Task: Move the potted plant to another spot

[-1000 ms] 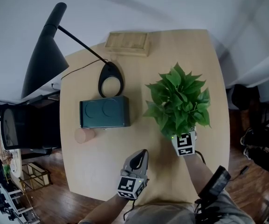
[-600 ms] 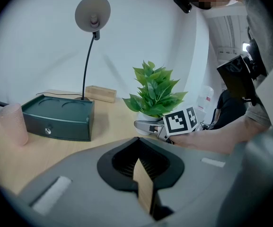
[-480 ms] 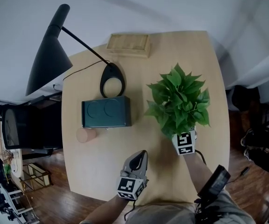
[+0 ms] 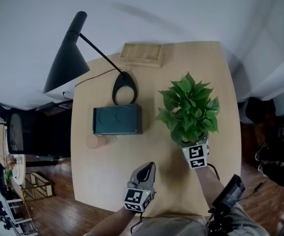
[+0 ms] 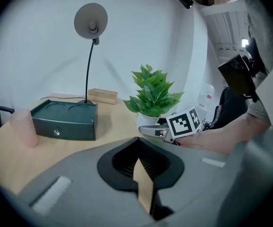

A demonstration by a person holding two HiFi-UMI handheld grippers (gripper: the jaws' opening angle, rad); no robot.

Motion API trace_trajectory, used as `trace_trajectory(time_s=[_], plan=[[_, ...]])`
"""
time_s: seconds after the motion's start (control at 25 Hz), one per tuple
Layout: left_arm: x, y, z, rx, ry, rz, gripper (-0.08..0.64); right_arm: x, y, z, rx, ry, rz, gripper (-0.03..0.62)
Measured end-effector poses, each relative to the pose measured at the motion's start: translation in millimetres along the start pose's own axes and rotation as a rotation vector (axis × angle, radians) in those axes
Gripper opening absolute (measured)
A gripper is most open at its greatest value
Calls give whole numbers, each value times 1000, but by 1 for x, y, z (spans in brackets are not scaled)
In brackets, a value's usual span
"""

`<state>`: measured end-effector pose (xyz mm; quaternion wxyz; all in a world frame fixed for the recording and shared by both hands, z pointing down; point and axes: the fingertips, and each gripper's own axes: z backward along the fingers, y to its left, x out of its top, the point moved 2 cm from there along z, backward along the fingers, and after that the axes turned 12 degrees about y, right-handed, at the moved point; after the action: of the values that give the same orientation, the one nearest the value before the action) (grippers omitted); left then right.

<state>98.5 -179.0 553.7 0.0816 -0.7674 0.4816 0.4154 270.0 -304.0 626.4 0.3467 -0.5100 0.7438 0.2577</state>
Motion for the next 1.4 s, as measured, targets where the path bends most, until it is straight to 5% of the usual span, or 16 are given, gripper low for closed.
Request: trace_trajectory(time_s=[0.48, 0.84, 1.08, 1.4], plan=[[-29, -46, 61, -85, -109, -49, -6, -31, 57, 122, 9, 4, -7, 574], [-83, -65, 154, -146, -220, -62, -6, -52, 167, 231, 30, -39, -7, 514], [-133, -72, 201, -174, -208, -63, -6, -85, 231, 293, 45, -6, -53, 479], [-159, -102, 228, -178, -215, -74, -6, -115, 259, 350, 125, 4, -155, 283]])
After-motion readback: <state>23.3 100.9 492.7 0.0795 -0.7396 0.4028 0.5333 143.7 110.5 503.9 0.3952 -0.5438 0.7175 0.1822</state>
